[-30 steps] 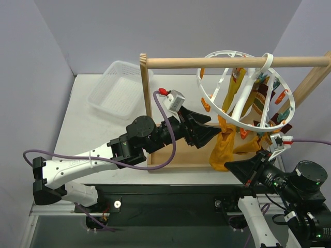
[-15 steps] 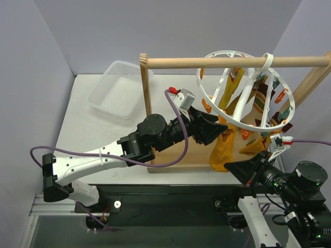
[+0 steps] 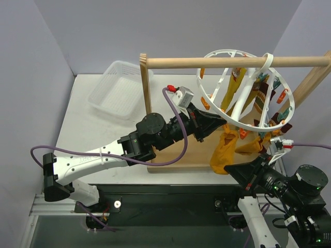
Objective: Remove the socks clipped to the hanger
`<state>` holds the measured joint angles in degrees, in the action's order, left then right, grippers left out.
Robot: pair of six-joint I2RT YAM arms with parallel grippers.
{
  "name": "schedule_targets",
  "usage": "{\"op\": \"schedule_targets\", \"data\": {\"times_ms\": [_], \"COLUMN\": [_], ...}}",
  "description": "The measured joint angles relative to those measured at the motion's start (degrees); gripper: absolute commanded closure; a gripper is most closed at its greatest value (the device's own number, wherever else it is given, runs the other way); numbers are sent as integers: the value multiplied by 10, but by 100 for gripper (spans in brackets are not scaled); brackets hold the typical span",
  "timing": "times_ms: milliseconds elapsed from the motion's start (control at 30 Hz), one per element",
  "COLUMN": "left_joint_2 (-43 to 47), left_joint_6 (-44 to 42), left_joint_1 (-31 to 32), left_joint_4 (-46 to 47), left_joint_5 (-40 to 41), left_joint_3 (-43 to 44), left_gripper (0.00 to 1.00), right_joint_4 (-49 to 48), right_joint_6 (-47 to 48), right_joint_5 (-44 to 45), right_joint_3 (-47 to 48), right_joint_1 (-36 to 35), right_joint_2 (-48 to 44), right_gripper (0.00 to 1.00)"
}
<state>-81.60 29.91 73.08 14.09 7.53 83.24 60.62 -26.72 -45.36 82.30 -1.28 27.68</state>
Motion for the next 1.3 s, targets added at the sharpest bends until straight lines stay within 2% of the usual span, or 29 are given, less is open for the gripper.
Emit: {"op": "schedule_targets", "data": {"times_ms": [100, 133, 167, 200, 233, 267, 367, 400, 433, 633, 800, 1133, 1267, 1300], "left_joint_2": [0, 0, 0, 0, 0, 0, 2, 6, 15, 87, 144, 107, 66, 54], "left_joint_6": [-1, -1, -1, -1, -1, 0, 0, 0, -1, -13, -24, 0, 8, 7], "left_joint_1": [0, 0, 0, 0, 0, 0, 0, 0, 0, 0, 0, 9, 24, 30], "left_joint_4": [1, 0, 0, 0, -1, -2, -4, -1, -1, 2, 43, 147, 150, 144], "left_joint_5": [0, 0, 0, 0, 0, 0, -5, -7, -11, -65, -160, -378, -423, -429], "left_joint_3": [1, 1, 1, 1, 1, 1, -4, -13, -28, -144, -247, -273, -264, -259], "left_gripper": [100, 93, 73, 60, 51, 37, 21, 10, 8, 8, 6, 5, 17, 28], "right_joint_4": [5, 8, 12, 16, 20, 26, 37, 40, 43, 57, 61, 60, 52, 50], "right_joint_6": [2, 2, 3, 5, 7, 10, 16, 19, 22, 40, 47, 54, 51, 50], "right_joint_5": [0, 1, 1, 1, 1, 1, 1, 1, 1, -2, -27, -93, -118, -122], "right_joint_3": [-10, -14, -19, -23, -25, -26, -26, -26, -26, -26, -34, -37, -42, -42], "right_joint_1": [0, 0, 0, 0, 0, 0, 0, 0, 0, -4, -23, -67, -67, -67], "right_joint_2": [-10, -14, -19, -24, -28, -30, -32, -32, -32, -32, -31, -26, -23, -22], "right_gripper": [100, 100, 100, 100, 100, 100, 100, 100, 100, 100, 100, 100, 100, 100]}}
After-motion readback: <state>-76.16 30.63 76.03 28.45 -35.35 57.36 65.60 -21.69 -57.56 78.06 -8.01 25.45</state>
